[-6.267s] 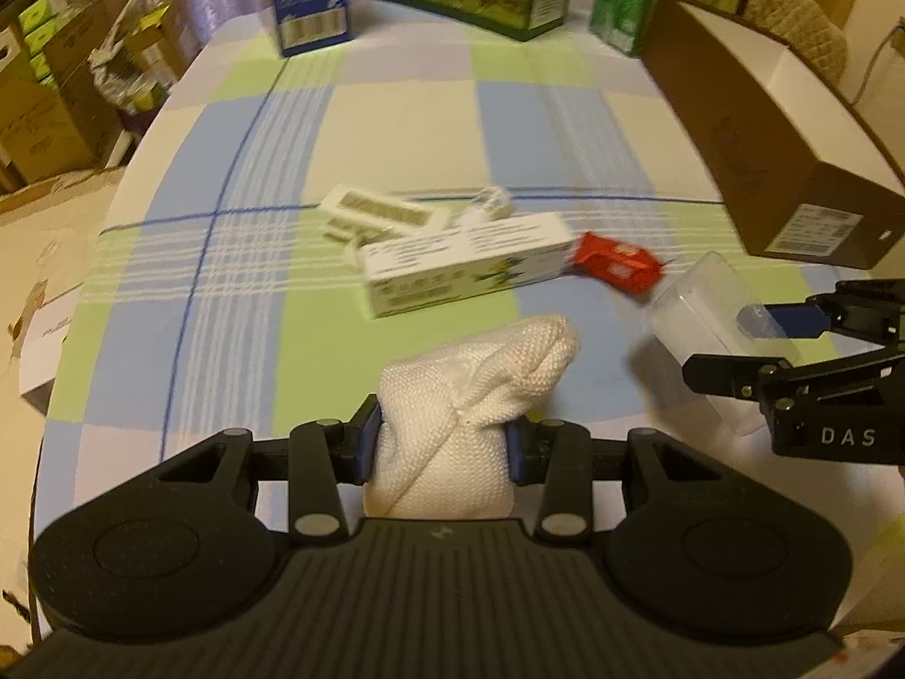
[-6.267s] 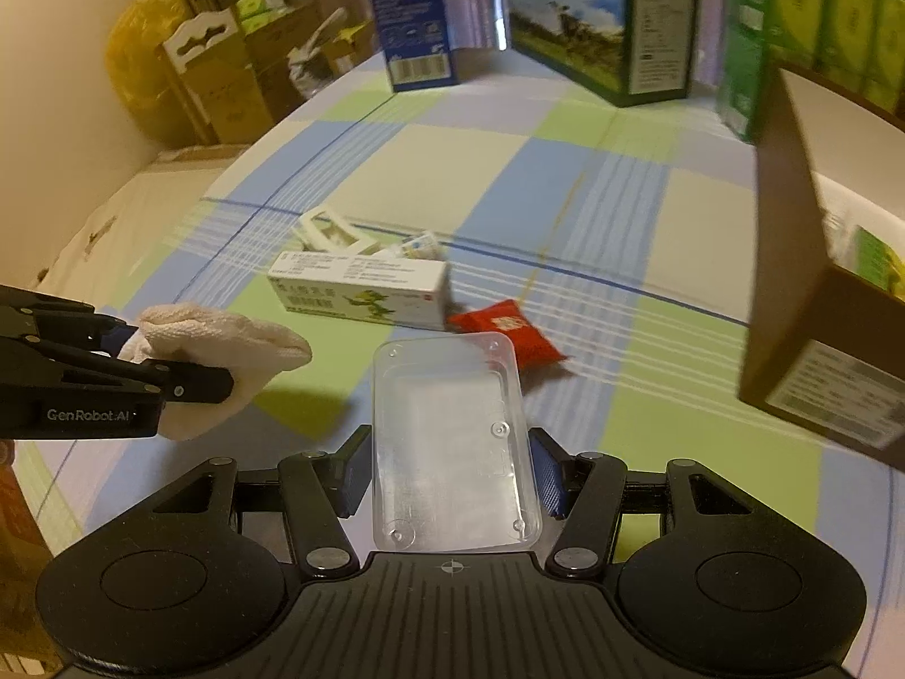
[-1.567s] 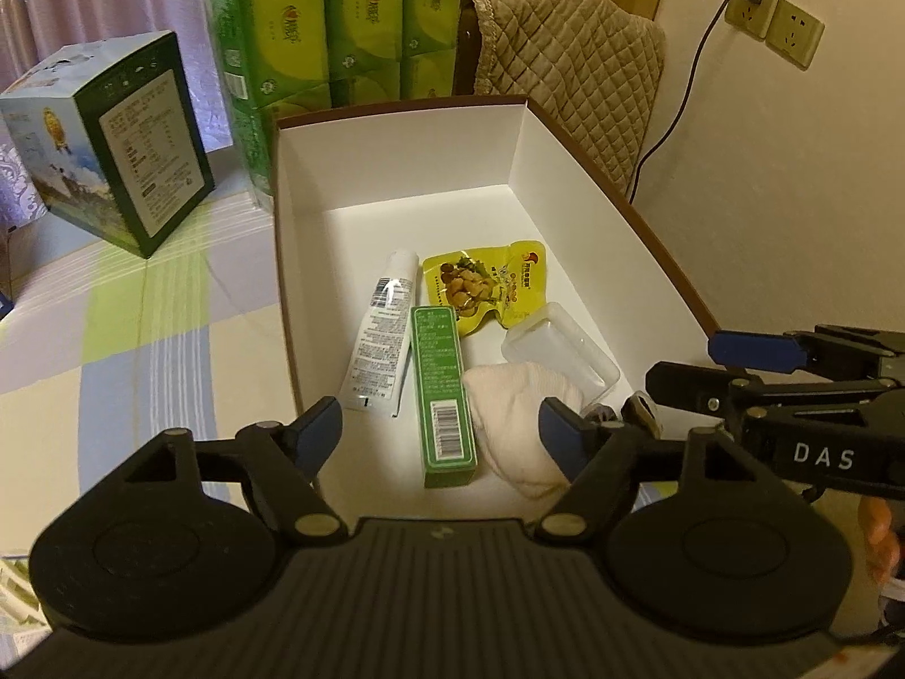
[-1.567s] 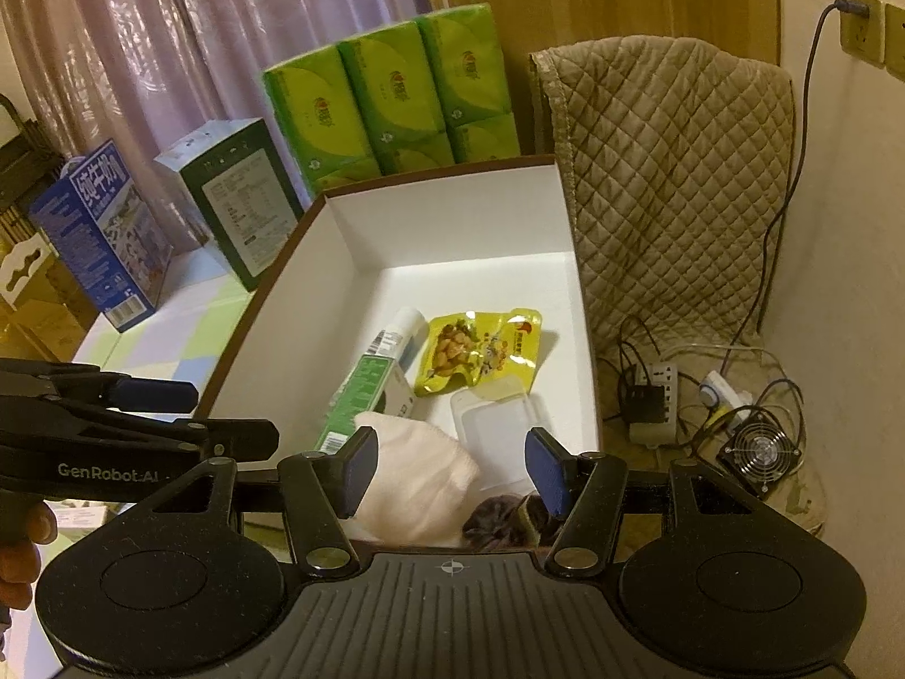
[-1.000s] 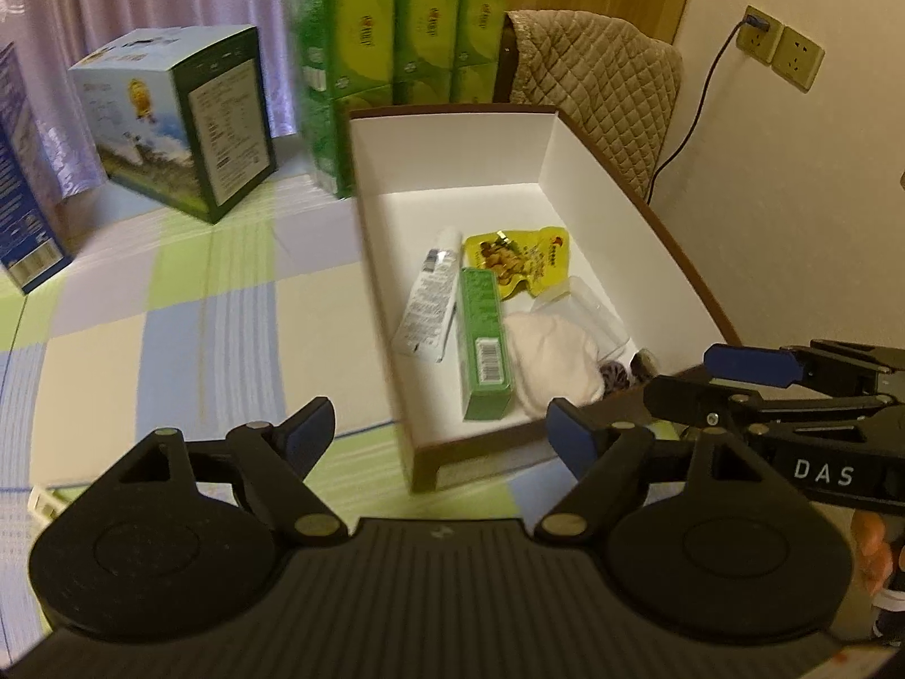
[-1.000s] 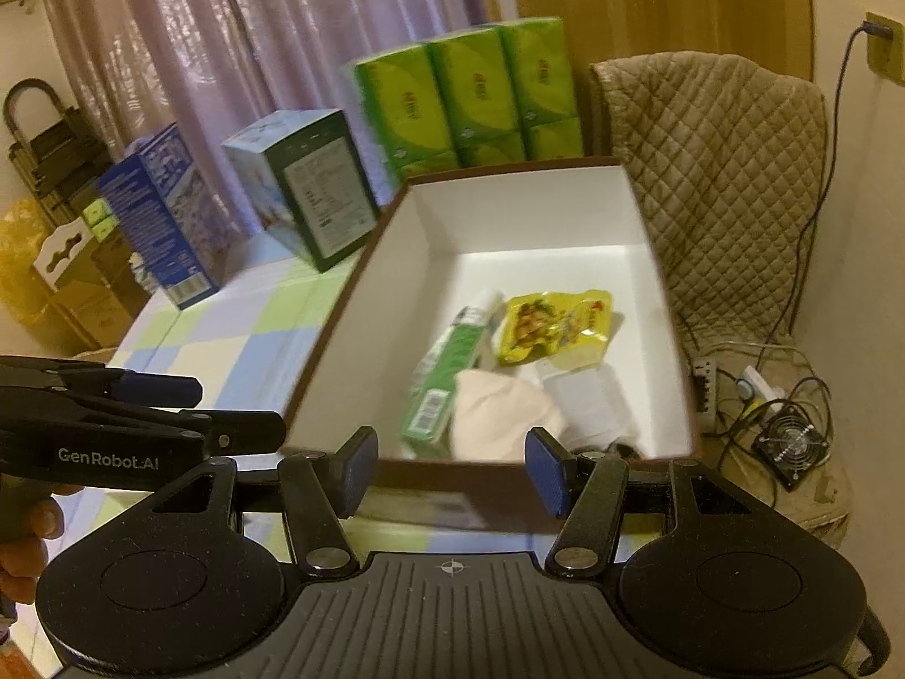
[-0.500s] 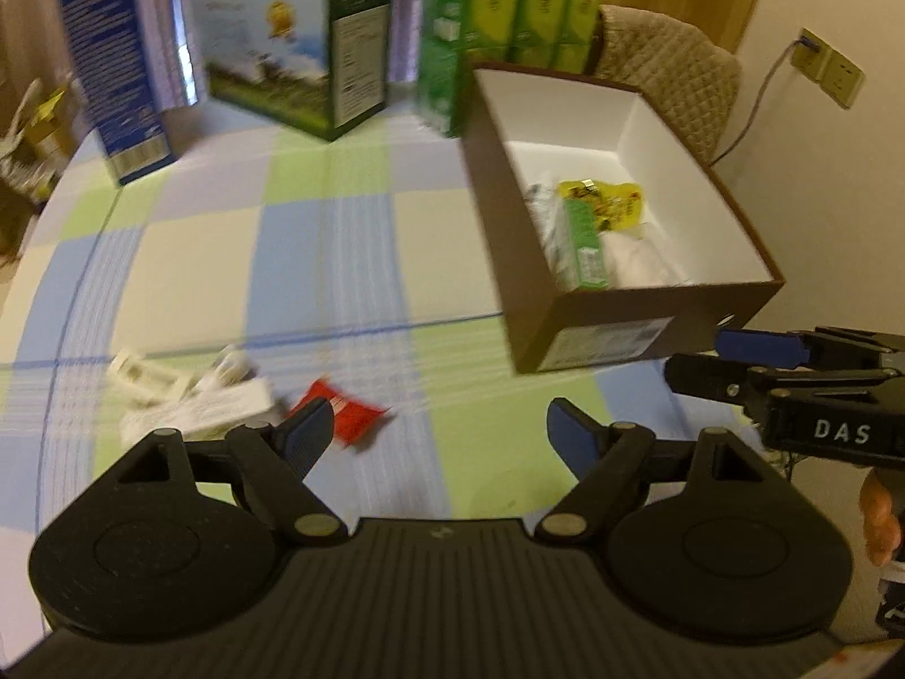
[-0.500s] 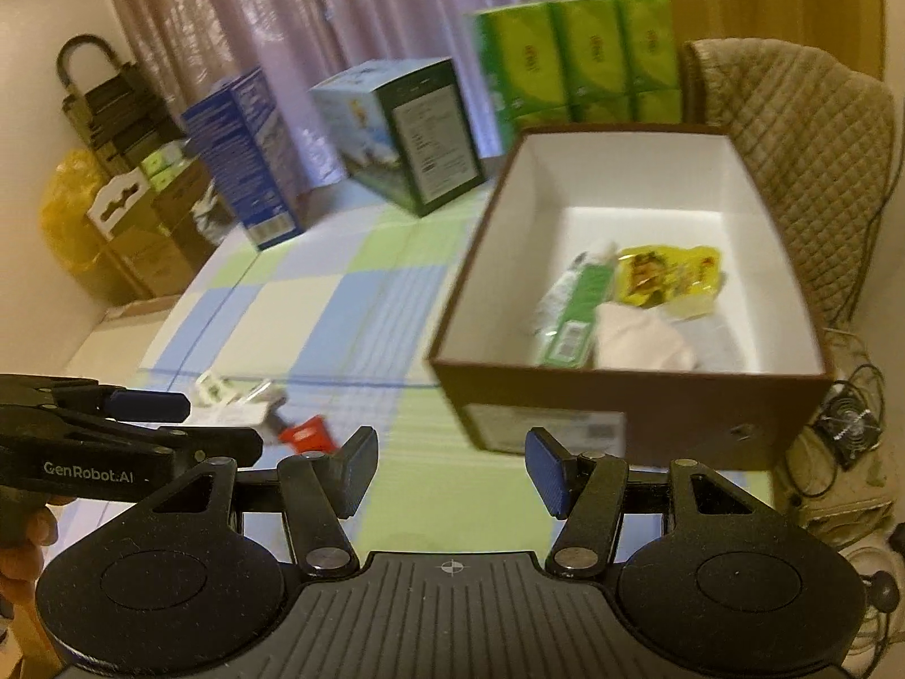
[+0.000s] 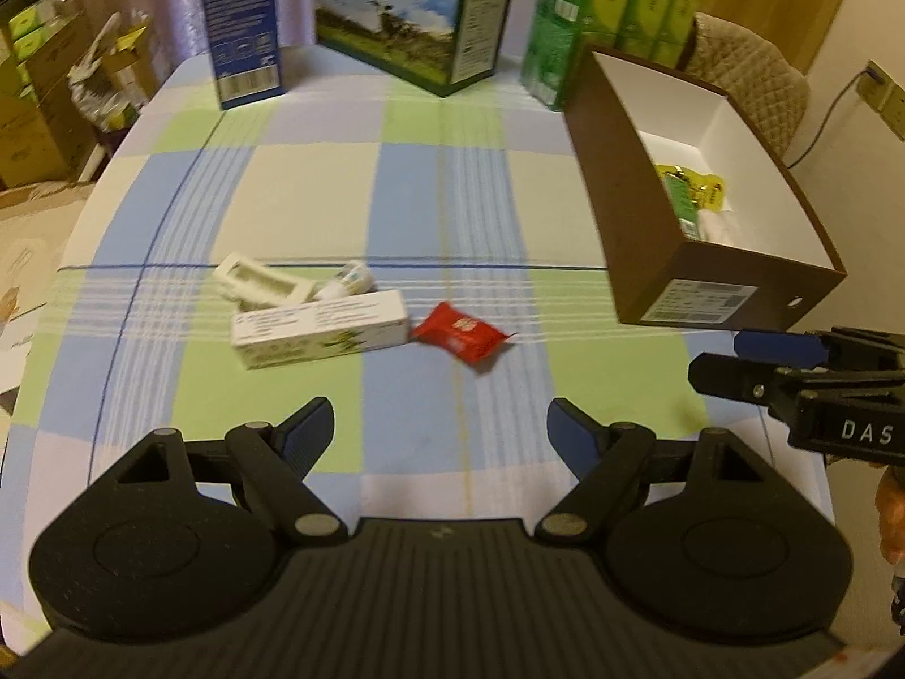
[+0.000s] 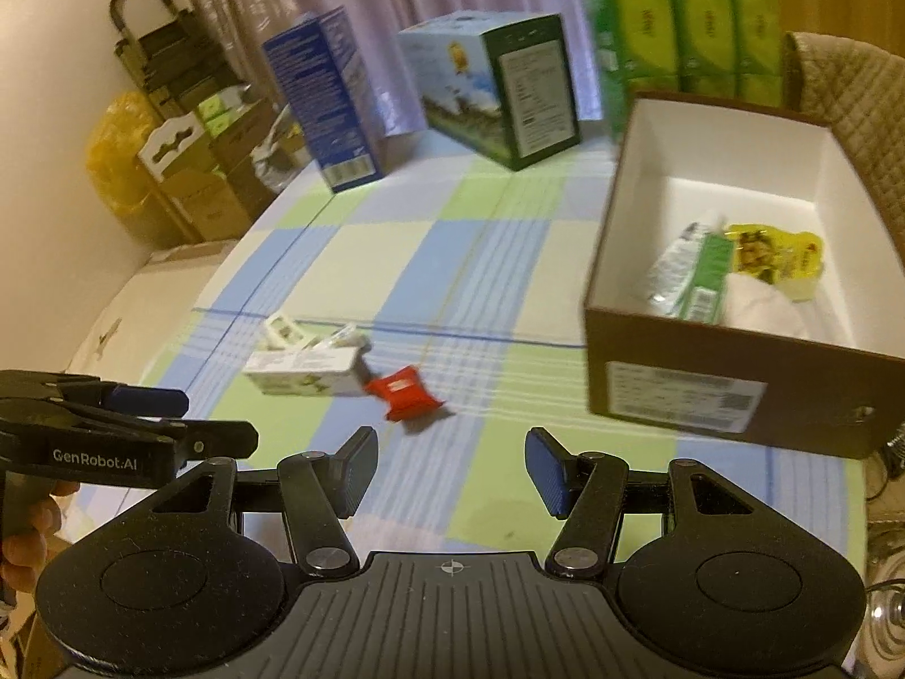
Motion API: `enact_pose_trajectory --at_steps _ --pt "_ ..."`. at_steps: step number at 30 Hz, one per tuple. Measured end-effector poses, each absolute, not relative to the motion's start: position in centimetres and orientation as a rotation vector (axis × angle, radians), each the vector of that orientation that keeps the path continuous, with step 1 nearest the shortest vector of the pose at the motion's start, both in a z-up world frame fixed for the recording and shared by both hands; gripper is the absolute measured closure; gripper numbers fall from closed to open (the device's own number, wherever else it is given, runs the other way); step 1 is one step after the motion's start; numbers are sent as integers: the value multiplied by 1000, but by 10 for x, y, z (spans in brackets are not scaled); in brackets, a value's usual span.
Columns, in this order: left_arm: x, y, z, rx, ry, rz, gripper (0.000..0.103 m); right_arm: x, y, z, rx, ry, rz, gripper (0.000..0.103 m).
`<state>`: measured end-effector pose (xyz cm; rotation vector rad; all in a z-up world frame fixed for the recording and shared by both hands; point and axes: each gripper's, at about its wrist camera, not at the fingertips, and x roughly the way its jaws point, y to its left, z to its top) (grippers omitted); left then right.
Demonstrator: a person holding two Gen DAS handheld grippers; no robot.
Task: Organize objects
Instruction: 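Withdraw both tools from the brown box back toward the table items, then grasp the red packet with the right tool while the left tool grasps the white ointment box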
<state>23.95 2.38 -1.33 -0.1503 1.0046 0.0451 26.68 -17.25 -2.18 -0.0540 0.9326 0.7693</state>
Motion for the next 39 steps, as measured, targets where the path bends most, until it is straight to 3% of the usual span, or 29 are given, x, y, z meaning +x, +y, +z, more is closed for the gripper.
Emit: enact_pose_trajectory --at_steps 18,39 --pt "229 82 -39 -212 1015 142 23 260 -114 -66 -129 996 821 48" --pt "278 133 -77 -184 1018 151 23 314 -44 -117 -293 947 867 48"
